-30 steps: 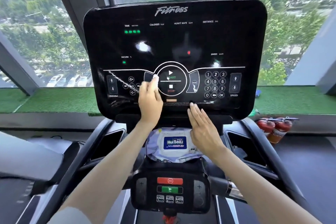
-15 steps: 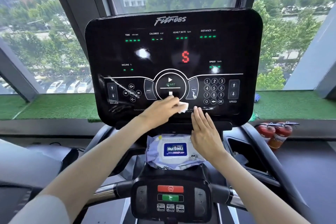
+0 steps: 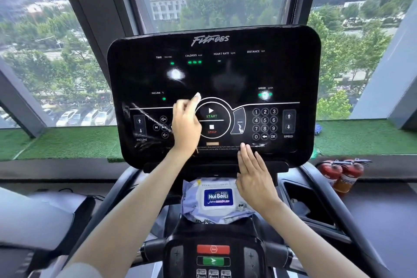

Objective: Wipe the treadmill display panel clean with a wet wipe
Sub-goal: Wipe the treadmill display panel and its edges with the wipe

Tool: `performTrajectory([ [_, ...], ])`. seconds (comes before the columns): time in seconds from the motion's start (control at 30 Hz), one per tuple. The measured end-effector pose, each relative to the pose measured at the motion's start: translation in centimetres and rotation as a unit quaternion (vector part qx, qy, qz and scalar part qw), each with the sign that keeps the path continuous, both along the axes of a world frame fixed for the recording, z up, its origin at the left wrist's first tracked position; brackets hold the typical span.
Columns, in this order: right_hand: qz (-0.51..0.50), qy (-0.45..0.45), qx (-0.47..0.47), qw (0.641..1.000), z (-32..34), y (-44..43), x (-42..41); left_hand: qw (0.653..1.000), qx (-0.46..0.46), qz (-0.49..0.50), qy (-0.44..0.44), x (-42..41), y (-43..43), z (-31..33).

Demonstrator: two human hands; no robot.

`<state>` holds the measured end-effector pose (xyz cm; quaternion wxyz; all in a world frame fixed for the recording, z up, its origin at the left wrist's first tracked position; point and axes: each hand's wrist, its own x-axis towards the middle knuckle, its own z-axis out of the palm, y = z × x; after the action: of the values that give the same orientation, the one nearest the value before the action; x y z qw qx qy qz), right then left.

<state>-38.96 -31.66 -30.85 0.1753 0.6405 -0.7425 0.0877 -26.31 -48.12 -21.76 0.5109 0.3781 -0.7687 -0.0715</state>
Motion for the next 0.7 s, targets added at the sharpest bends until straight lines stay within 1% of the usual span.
performTrajectory([
  [0.03,-0.001,-0.002,0.001,1.000,0.0,0.0,0.0,1.000,0.000,-0.006,-0.011,-0.7,0.5,-0.2],
  [0.07,-0.001,-0.003,0.002,1.000,-0.1,0.0,0.0,0.997,-0.024,-0.040,-0.068,-1.4,1.3,-0.6],
  [0.1,-0.001,-0.002,0.003,1.000,-0.1,0.1,0.0,0.982,-0.063,-0.098,-0.147,-1.7,2.0,-1.3],
  [0.13,0.000,0.000,0.004,1.000,-0.1,0.1,-0.1,0.957,-0.099,-0.157,-0.224,-1.7,2.4,-1.8],
  [0.17,0.001,0.002,0.006,1.000,-0.1,0.1,-0.1,0.934,-0.125,-0.194,-0.274,-1.3,2.2,-1.9],
  [0.2,0.001,0.002,0.007,1.000,-0.1,0.2,-0.1,0.929,-0.137,-0.201,-0.281,-0.8,1.5,-1.5],
  [0.23,-0.001,0.002,0.006,1.000,-0.1,0.2,-0.1,0.942,-0.134,-0.177,-0.250,-0.5,0.7,-0.9],
  [0.3,-0.005,-0.001,0.007,1.000,0.0,0.1,0.0,0.988,-0.085,-0.071,-0.108,-0.2,-0.7,0.6],
  [0.33,-0.006,-0.003,0.007,1.000,0.0,0.1,0.0,0.998,-0.048,-0.019,-0.032,-0.4,-1.0,1.1],
  [0.37,-0.006,-0.003,0.007,1.000,0.0,0.1,0.0,1.000,-0.019,0.012,0.019,-0.9,-0.8,1.4],
  [0.4,-0.005,-0.002,0.005,1.000,0.0,0.1,0.0,0.999,-0.010,0.012,0.028,-1.7,-0.1,1.3],
  [0.43,-0.003,-0.001,0.004,1.000,-0.1,0.1,0.0,0.999,-0.022,-0.022,-0.012,-2.5,0.7,0.8],
  [0.47,-0.002,0.001,0.005,1.000,-0.1,0.1,-0.1,0.991,-0.053,-0.085,-0.086,-3.1,1.7,-0.1],
  [0.5,0.000,0.003,0.005,1.000,-0.1,0.2,-0.2,0.969,-0.095,-0.152,-0.168,-3.2,2.6,-1.2],
  [0.53,0.002,0.006,0.007,1.000,-0.1,0.2,-0.2,0.945,-0.131,-0.200,-0.224,-2.9,2.7,-1.9],
  [0.57,0.003,0.007,0.007,1.000,-0.1,0.3,-0.2,0.935,-0.145,-0.219,-0.237,-2.5,2.2,-1.8],
  [0.6,0.004,0.008,0.006,1.000,0.0,0.3,-0.2,0.946,-0.140,-0.204,-0.207,-2.2,1.3,-1.3],
  [0.67,0.002,0.009,0.008,1.000,0.0,0.2,-0.1,0.986,-0.090,-0.117,-0.079,-1.8,-0.2,0.5],
  [0.7,0.001,0.010,0.010,1.000,0.1,0.2,-0.1,0.996,-0.058,-0.069,-0.017,-1.9,-0.7,1.3],
])
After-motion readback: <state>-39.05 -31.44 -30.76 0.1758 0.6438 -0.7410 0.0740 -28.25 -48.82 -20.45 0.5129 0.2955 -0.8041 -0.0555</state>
